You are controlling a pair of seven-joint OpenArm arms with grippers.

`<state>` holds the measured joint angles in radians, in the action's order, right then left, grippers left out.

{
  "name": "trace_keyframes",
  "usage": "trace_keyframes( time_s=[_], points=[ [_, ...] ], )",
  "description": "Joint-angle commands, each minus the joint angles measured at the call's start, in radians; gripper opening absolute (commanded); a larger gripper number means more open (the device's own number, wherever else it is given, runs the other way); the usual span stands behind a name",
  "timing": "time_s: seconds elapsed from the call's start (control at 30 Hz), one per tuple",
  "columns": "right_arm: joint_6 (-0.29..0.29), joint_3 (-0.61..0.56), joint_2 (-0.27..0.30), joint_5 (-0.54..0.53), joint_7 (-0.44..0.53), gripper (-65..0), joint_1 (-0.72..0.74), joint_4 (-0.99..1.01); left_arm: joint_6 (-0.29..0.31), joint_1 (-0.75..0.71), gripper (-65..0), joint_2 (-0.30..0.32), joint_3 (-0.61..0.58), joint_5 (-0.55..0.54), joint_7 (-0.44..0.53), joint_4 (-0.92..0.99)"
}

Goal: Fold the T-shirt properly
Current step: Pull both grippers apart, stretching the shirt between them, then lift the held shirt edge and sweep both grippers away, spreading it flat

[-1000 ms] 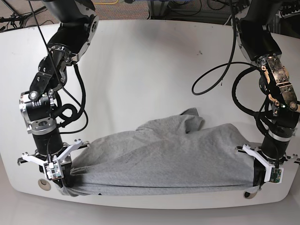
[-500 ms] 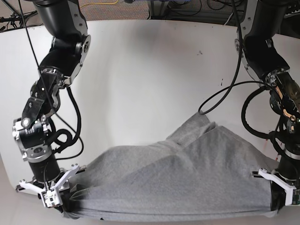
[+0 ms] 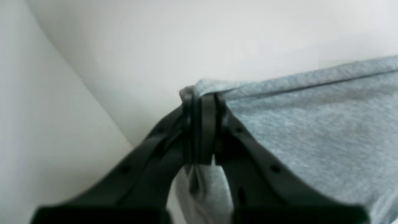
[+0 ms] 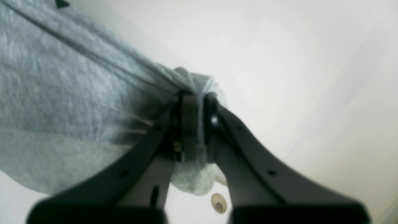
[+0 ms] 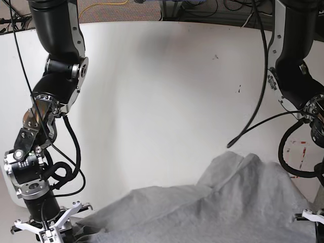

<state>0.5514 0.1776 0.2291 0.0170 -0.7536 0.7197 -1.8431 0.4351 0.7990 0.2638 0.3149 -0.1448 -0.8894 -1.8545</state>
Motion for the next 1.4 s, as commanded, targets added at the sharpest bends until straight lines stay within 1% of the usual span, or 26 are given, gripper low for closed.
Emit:
trace_keyframes(
  time_s=[0.0,0.1,0.37,0.43,0.7,0.83,1.1,1.17,1.37],
  points=[
    [-0.024,0.011,0.025,0.036,-0.005,-64.9,0.037,-0.013,-0.026,0.046,-64.9,0.015,0.009,0.031,0.009,0.018],
    [-0.019,0.004,0.024,0.025,-0.007,-64.9,0.039,-0.018,-0.037,0.07,-65.0,0.027,-0.004,0.032,0.024,0.07],
    [-0.018,-0.026,0.029,0.028,-0.009,-64.7,0.069,-0.007,-0.04,0.126,-64.9,0.03,-0.009,0.034,0.038,0.119],
    [-0.019,-0.049,0.028,0.03,-0.001,-65.0,0.087,0.007,-0.034,0.161,-64.7,0.043,-0.008,0.025,0.051,0.133],
    [-0.021,-0.047,0.028,0.037,-0.007,-65.0,0.054,-0.009,-0.035,0.136,-64.6,0.051,-0.009,0.024,0.063,0.118],
    [-0.02,-0.021,0.017,0.027,-0.006,-65.0,-0.046,-0.053,-0.03,0.059,-64.7,0.057,-0.012,0.008,0.051,0.051],
    [-0.02,0.045,-0.017,0.021,0.008,-65.0,-0.282,-0.148,-0.028,-0.155,-64.8,0.063,-0.012,-0.027,0.043,-0.065],
    [-0.033,0.087,-0.059,0.019,0.021,-65.0,-0.428,-0.185,-0.025,-0.333,-64.9,0.052,-0.003,-0.047,0.04,-0.113],
    [-0.034,0.124,-0.093,0.019,0.031,-65.0,-0.547,-0.183,-0.016,-0.487,-64.8,0.031,0.015,-0.058,0.041,-0.13]
  ],
)
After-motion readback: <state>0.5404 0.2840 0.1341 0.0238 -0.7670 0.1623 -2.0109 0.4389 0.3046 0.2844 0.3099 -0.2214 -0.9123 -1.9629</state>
